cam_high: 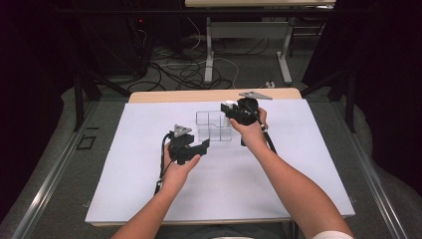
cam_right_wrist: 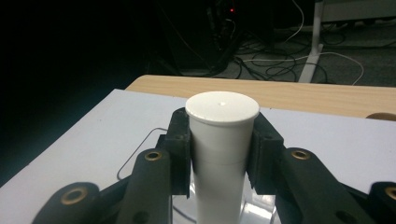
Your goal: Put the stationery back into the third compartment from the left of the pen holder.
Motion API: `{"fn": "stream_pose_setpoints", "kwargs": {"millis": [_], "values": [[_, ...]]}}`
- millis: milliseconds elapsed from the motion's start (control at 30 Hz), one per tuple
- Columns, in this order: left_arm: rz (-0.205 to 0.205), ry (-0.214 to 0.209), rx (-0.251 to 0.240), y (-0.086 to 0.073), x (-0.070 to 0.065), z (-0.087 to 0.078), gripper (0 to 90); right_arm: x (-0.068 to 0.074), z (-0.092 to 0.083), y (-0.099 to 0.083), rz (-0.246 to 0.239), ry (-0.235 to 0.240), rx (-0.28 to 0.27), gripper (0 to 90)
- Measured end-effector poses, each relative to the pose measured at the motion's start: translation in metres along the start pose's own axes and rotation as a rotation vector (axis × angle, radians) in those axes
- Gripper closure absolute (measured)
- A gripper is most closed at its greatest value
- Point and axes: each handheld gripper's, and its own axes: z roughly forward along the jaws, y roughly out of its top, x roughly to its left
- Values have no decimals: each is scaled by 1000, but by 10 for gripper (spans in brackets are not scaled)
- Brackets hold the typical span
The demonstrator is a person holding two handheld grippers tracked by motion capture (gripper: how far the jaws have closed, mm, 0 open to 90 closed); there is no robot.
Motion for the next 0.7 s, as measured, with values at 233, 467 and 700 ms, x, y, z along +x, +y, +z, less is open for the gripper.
{"fn": "stream_pose_setpoints", "kwargs": {"millis": [233,467,700], "values": [[31,29,-4,-3,13,-10,314,1,8,5,-42,-32,-23,662],[49,73,-25,-8,31,-20,250,0,15,4,-62,-58,-16,662],[40,125,-9,-13,43,-23,236,1,22,-1,-90,-77,5,661]]}}
